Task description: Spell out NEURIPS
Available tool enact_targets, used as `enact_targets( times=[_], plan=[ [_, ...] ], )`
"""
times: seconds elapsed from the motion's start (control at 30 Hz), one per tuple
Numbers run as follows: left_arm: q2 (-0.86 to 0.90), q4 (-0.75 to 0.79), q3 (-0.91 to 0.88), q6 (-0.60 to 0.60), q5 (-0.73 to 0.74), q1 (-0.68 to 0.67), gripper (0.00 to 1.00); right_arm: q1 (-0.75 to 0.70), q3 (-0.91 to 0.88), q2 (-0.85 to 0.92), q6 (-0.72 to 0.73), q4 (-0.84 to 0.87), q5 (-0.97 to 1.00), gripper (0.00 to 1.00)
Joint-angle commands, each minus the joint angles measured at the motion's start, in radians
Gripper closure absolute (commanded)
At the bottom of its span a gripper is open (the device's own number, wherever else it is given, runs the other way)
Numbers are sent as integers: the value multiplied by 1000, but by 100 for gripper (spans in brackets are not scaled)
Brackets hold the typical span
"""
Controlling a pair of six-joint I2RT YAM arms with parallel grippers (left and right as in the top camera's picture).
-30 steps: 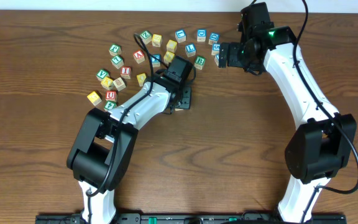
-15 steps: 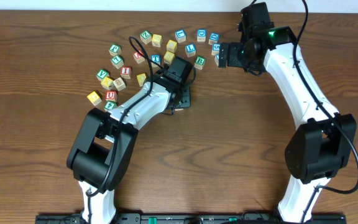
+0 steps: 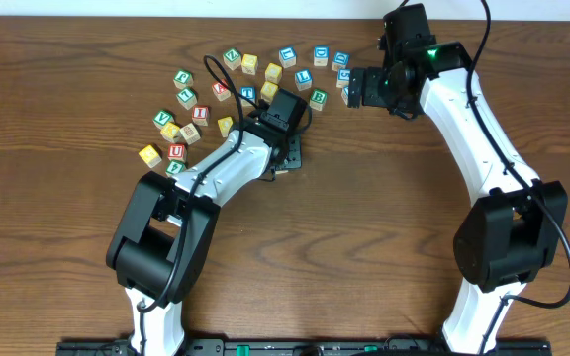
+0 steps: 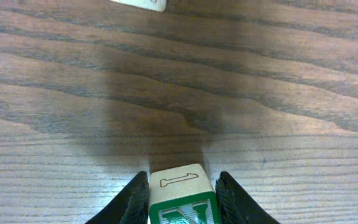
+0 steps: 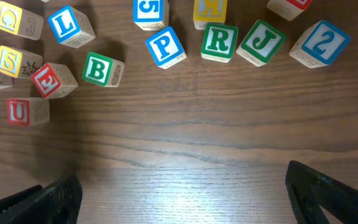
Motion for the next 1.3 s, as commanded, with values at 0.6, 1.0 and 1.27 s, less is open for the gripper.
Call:
enact_targets(
  times=[0.6,1.0,1.27],
  plan=[
    [10,58,-1,80,-20,-2,68,9,18,8,6,-1,15,1],
    [10,58,-2,166,-20,-8,69,9,18,8,6,-1,15,1],
    [10,58,-1,171,-20,-9,65,9,18,8,6,-1,15,1]
  ],
)
